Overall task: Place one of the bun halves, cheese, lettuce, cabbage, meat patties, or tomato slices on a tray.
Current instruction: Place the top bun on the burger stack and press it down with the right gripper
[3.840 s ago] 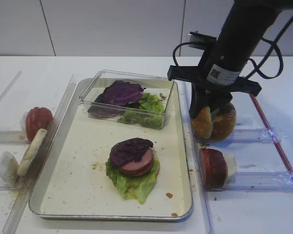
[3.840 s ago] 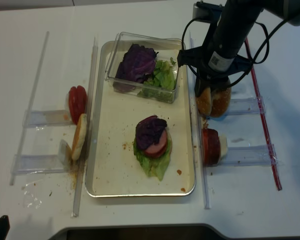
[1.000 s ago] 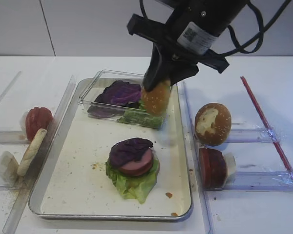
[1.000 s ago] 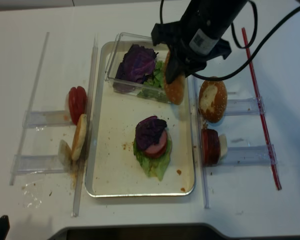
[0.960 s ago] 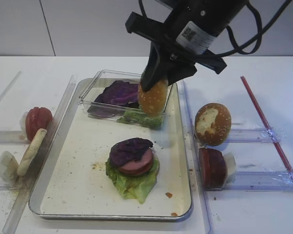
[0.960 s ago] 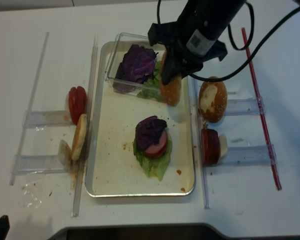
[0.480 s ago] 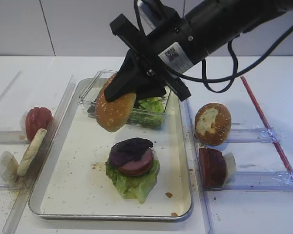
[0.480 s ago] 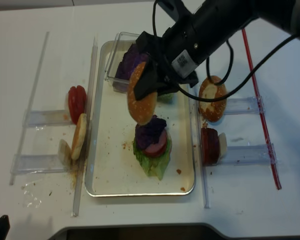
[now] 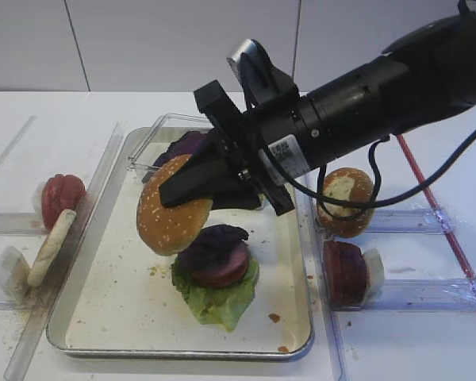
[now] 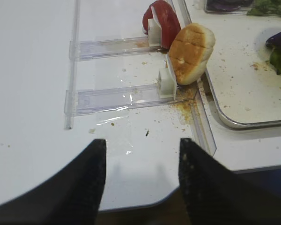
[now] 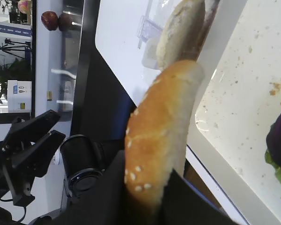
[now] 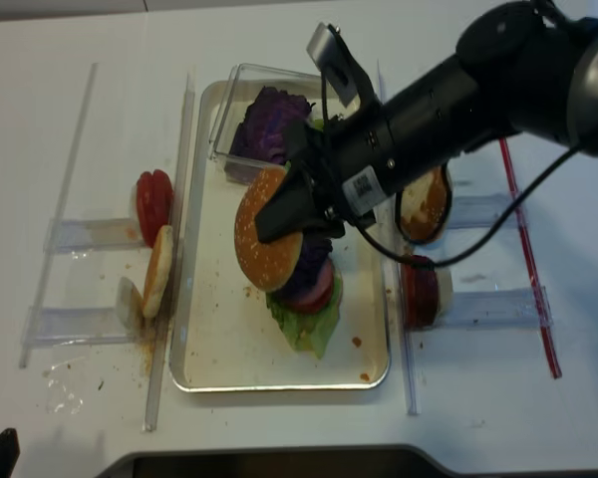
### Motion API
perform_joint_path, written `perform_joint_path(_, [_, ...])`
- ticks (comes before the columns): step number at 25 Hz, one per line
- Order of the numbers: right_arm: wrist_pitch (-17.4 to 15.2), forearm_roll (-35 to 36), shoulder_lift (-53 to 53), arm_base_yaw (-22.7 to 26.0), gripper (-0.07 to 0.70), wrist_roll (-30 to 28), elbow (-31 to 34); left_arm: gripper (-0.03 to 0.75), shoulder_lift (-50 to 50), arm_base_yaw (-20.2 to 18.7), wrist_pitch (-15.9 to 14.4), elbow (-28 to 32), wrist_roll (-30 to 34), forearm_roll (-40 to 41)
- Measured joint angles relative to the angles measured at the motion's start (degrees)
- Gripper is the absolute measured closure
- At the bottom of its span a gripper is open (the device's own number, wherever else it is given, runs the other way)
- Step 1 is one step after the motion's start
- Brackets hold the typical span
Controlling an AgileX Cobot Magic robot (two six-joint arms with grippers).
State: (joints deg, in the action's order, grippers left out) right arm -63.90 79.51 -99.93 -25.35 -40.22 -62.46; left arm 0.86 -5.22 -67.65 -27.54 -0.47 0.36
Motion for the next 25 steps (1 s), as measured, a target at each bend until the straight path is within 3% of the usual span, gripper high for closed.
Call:
perform_joint_path(6, [2.60, 1.61, 0.00, 0.00, 0.487, -4.69, 2.76, 0.374, 0.00, 0.00, 0.00, 0.00, 0.00, 0.00])
perform_joint_path(15, [8.71, -0.75, 0.00, 0.00, 0.487, -2.54, 2.84, 0.374, 0.00, 0.00, 0.00, 0.00, 0.00, 0.00])
perform_joint_path(21, [10.15, -0.80, 0.00, 0.00, 0.487, -2.28, 3.03, 0.374, 0.00, 0.00, 0.00, 0.00, 0.00, 0.00])
perform_joint_path(25, [9.16, 0.15, -1.27, 0.00, 0.487, -2.28, 3.11, 0.374, 0.00, 0.00, 0.00, 0.00, 0.00, 0.00])
